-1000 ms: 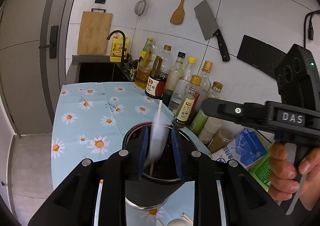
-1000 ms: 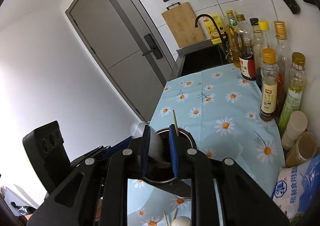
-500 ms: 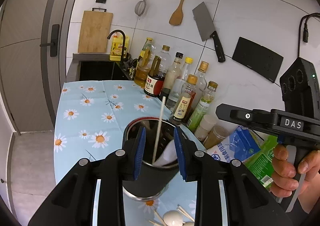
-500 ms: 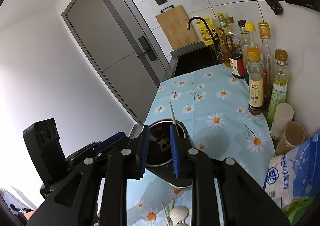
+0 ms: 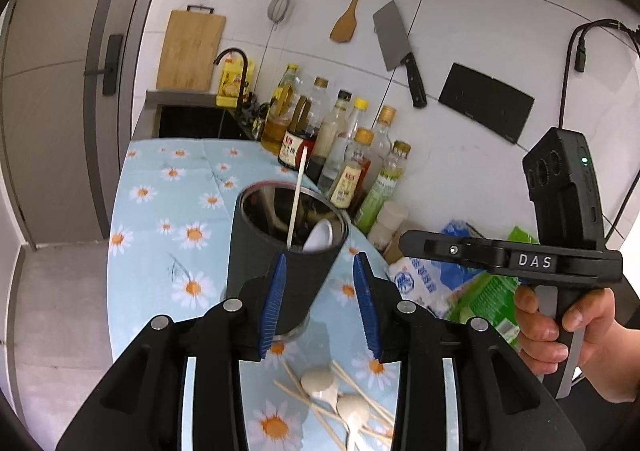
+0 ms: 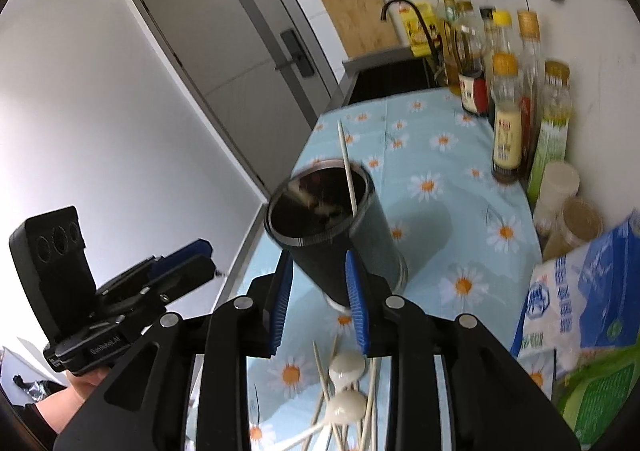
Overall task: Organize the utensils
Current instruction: 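Move both tools back down to the remaining utensils on the table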
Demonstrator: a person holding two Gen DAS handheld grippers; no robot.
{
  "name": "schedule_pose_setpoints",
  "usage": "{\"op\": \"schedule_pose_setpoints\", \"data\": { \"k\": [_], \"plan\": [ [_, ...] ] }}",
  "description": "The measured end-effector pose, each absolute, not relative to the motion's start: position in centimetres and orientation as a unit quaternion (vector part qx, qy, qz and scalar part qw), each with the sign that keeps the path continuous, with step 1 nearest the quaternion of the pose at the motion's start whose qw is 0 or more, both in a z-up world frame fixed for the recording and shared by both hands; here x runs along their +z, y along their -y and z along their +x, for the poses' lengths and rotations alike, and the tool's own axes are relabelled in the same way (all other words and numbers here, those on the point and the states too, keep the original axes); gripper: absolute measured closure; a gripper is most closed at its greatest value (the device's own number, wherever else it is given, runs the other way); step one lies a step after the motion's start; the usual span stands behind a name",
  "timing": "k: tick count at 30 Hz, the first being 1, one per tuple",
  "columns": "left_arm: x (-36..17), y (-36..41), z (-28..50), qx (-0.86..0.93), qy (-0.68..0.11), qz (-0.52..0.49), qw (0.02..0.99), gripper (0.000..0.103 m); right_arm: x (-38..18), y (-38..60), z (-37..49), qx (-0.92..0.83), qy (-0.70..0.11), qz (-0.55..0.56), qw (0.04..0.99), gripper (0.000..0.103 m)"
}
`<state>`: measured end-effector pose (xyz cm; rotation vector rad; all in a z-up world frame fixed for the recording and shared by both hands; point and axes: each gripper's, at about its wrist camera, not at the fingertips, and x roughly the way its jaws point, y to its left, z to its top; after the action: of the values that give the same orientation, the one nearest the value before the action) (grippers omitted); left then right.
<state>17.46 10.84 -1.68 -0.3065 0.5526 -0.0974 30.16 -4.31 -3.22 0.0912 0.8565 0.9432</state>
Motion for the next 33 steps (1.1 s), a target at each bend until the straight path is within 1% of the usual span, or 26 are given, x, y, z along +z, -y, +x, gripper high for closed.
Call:
{"op": "schedule_pose_setpoints", "data": {
  "k": [4, 11, 18, 22, 31, 33],
  "plan": [
    [-3.0, -10.1, 16.6, -0.058, -0.300, -0.156, 0.939, 0.069, -4.5, 4.7, 29.6, 0.438, -0.419, 0.029, 0.795, 0.074],
    [-5.8, -8.0, 15.2, -0.074, -0.365, -0.124, 0.920, 0.069, -6.6, 6.5, 29.3, 0.423, -0.450, 0.023, 0.786, 0.074],
    [-8.0, -7.4, 15.4, -0.079, -0.430, -0.130, 0.890, 0.069, -9.0, 9.1, 29.5, 0.415, -0.486, 0.044, 0.768, 0.074],
    [-9.7, -6.3, 16.1, -0.088, -0.485, -0.130, 0.861, 0.069, -10.7, 10.7, 29.4, 0.413, -0.505, 0.063, 0.755, 0.074],
    [-13.8, -3.3, 16.7, -0.080, -0.573, -0.085, 0.812, 0.069, -14.5, 13.5, 28.3, 0.412, -0.548, 0.088, 0.723, 0.074],
    [-14.5, -2.6, 17.1, -0.070, -0.589, -0.070, 0.802, 0.072, -15.2, 13.9, 28.3, 0.410, -0.558, 0.093, 0.716, 0.074]
  ]
}}
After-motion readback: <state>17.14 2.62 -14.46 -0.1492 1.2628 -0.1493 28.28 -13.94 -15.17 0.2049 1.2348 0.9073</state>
